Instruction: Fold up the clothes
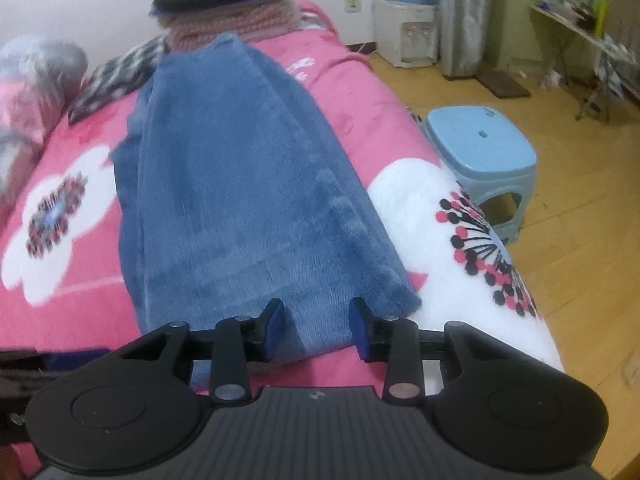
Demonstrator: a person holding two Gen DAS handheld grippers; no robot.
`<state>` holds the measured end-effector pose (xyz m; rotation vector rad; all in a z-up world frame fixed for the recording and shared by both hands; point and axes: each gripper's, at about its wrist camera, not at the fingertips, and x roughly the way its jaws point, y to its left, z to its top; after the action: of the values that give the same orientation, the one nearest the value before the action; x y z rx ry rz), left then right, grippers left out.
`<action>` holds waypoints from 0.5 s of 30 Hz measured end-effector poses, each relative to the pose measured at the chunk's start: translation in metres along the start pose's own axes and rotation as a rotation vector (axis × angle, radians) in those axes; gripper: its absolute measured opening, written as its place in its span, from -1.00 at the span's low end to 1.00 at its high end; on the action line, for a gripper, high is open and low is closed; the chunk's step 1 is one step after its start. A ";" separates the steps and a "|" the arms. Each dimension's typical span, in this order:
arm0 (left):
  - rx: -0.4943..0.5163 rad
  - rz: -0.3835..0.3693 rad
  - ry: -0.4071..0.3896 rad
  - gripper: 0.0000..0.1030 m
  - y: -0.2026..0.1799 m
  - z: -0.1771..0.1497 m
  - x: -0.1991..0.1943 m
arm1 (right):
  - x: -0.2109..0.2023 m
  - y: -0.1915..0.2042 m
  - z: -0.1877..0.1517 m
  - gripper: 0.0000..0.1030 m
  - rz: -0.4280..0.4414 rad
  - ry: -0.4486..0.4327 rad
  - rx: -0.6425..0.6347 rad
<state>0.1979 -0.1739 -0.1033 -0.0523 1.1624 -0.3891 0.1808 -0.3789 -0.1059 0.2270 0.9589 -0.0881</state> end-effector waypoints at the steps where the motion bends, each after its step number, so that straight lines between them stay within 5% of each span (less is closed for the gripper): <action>1: -0.002 0.006 -0.004 0.27 0.001 0.000 -0.002 | -0.004 -0.004 -0.001 -0.17 0.005 -0.003 0.032; 11: -0.101 0.099 0.071 0.57 0.029 -0.002 0.004 | -0.014 -0.051 -0.030 -0.02 0.115 0.101 0.404; 15: -0.115 0.076 0.098 1.00 0.030 -0.001 0.011 | -0.015 -0.049 -0.034 -0.02 0.110 0.117 0.410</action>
<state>0.2084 -0.1493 -0.1203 -0.0896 1.2788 -0.2595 0.1363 -0.4194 -0.1204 0.6678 1.0369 -0.1713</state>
